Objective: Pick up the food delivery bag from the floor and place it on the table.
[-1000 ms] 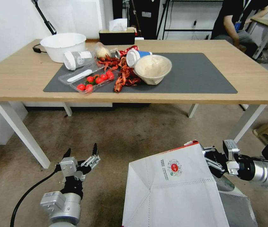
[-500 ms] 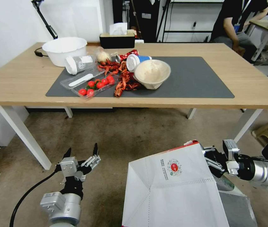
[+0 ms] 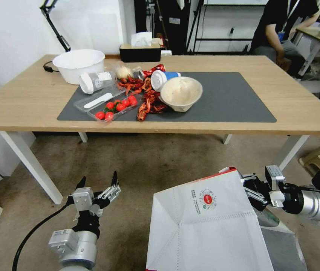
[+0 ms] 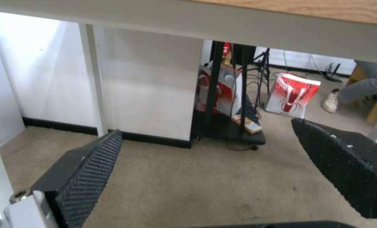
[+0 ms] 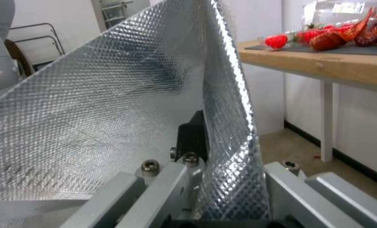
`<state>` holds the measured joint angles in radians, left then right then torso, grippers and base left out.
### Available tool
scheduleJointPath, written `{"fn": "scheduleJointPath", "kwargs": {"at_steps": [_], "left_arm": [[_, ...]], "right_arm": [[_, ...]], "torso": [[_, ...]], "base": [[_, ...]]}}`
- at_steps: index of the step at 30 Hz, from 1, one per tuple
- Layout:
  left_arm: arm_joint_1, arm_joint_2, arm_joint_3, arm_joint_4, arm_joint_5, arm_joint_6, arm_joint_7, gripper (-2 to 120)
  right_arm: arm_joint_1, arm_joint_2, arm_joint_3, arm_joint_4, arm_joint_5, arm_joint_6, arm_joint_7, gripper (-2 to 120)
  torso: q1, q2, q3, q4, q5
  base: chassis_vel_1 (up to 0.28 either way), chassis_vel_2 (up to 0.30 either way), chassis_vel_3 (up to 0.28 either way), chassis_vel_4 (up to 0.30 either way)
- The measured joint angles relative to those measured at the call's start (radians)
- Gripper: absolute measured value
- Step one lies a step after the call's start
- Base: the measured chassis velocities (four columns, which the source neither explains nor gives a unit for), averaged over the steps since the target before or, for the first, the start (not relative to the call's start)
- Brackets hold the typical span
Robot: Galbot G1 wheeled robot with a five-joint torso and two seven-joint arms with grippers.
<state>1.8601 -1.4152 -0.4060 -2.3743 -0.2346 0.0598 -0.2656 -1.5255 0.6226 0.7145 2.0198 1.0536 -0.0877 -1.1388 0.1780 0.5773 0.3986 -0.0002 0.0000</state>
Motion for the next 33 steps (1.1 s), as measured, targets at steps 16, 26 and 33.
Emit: {"fn": "scheduleJointPath", "kwargs": {"at_steps": [16,26,33], "left_arm": [[0.001,-0.001,-0.001,-0.002,-0.002,-0.001,0.001,100],[0.001,0.000,-0.002,-0.003,-0.002,-0.003,0.000,100],[0.003,0.000,-0.002,-0.005,-0.002,-0.002,0.000,100]], "right_arm": [[0.002,0.003,0.000,0.004,0.001,-0.001,0.002,0],[0.007,-0.002,0.000,0.006,0.005,-0.002,0.005,0],[0.009,-0.001,0.000,0.009,0.007,-0.003,0.008,0]], "torso": [[0.026,0.064,0.038,0.0001,0.0000],[0.037,0.093,0.056,0.0000,0.0000],[0.046,0.114,0.069,0.0001,0.0000]], "base": [[0.000,0.000,0.000,0.000],[0.000,0.000,0.000,0.000],[0.000,0.000,0.000,0.000]]}}
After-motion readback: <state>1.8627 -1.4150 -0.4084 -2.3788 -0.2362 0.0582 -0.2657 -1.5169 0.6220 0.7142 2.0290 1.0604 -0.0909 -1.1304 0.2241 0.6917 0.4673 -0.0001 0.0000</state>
